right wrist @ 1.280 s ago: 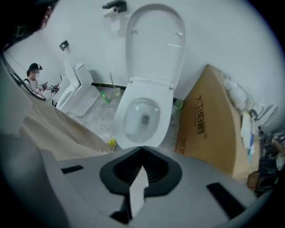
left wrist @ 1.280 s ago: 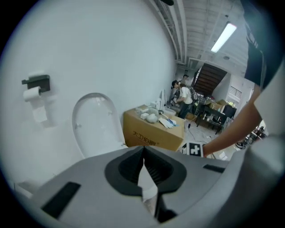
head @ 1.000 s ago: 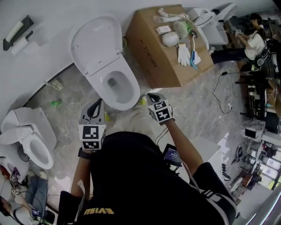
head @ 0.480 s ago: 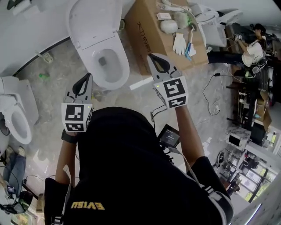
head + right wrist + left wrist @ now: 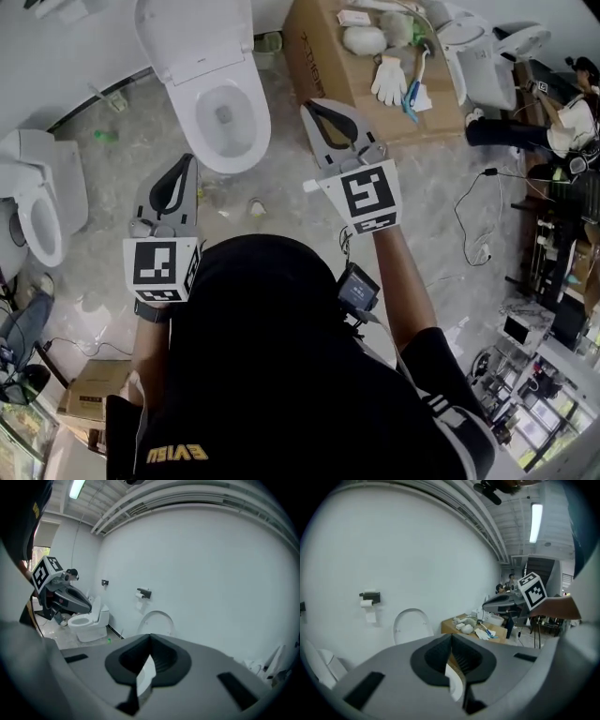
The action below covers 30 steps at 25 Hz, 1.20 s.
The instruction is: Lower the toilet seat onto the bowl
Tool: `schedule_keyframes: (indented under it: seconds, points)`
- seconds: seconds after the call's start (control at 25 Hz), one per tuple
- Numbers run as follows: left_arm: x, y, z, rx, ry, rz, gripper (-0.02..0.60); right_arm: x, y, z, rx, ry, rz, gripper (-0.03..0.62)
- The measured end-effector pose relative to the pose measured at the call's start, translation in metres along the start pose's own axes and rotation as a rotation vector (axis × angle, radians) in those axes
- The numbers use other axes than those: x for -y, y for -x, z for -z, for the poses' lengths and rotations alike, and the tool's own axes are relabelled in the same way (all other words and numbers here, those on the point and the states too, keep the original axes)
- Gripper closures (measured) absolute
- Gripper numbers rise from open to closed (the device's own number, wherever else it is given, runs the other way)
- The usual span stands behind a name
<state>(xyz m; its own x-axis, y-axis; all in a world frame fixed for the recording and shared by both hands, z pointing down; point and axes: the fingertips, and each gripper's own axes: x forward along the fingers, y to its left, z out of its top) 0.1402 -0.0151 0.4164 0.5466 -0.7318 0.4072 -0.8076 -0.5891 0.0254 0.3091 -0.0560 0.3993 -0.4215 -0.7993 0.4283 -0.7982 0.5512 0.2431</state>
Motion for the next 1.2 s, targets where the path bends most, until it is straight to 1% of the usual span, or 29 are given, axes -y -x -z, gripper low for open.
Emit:
schedule_keyframes:
  seconds: [0.12,0.2,0.24,0.32,0.36,0.4,0.48,0.52,0.56,0.68,0.76,0.88,1.0,1.08,1.2]
  points:
    - [0.035,0.017,0.007,0.003,-0.038,-0.02,0.569,-0.003,0.026,0.007,0.047,-0.043,-0.012,0.6]
    - [0.051,0.026,0.018,-0.005,-0.033,-0.026,0.569,-0.009,0.047,0.011,0.063,-0.068,0.001,0.6]
    - [0.057,0.03,0.023,-0.003,-0.025,-0.016,0.569,-0.012,0.056,0.013,0.065,-0.088,0.015,0.6]
    - [0.074,0.038,0.026,0.015,-0.023,0.049,0.569,-0.018,0.071,0.016,0.079,-0.158,0.045,0.6]
    - [0.082,0.042,0.026,0.031,-0.037,0.08,0.57,-0.021,0.077,0.018,0.086,-0.197,0.059,0.6]
    - [0.087,0.045,0.026,0.046,-0.061,0.089,0.57,-0.024,0.081,0.019,0.092,-0.228,0.071,0.6]
    - [0.085,0.049,0.024,0.066,-0.114,0.057,0.569,-0.031,0.085,0.02,0.099,-0.249,0.09,0.6]
    - [0.08,0.051,0.024,0.075,-0.118,0.033,0.569,-0.036,0.084,0.02,0.095,-0.242,0.087,0.6]
    - [0.073,0.053,0.023,0.086,-0.101,0.013,0.569,-0.042,0.082,0.019,0.091,-0.232,0.075,0.6]
    - [0.051,0.061,0.023,0.109,-0.009,-0.037,0.569,-0.06,0.075,0.009,0.105,-0.204,0.023,0.6]
    - [0.041,0.068,0.026,0.099,0.016,-0.055,0.569,-0.07,0.079,-0.002,0.133,-0.181,0.001,0.602]
    - [0.031,0.075,0.023,0.105,0.008,-0.075,0.569,-0.081,0.083,-0.014,0.173,-0.178,-0.045,0.6]
    - [0.03,0.083,0.021,0.117,-0.002,-0.101,0.57,-0.094,0.083,-0.01,0.161,-0.183,-0.098,0.6]
    - [0.032,0.088,0.025,0.112,-0.008,-0.116,0.569,-0.096,0.086,-0.005,0.149,-0.18,-0.091,0.6]
    - [0.03,0.088,0.025,0.107,-0.01,-0.126,0.569,-0.088,0.089,-0.006,0.176,-0.189,-0.076,0.602]
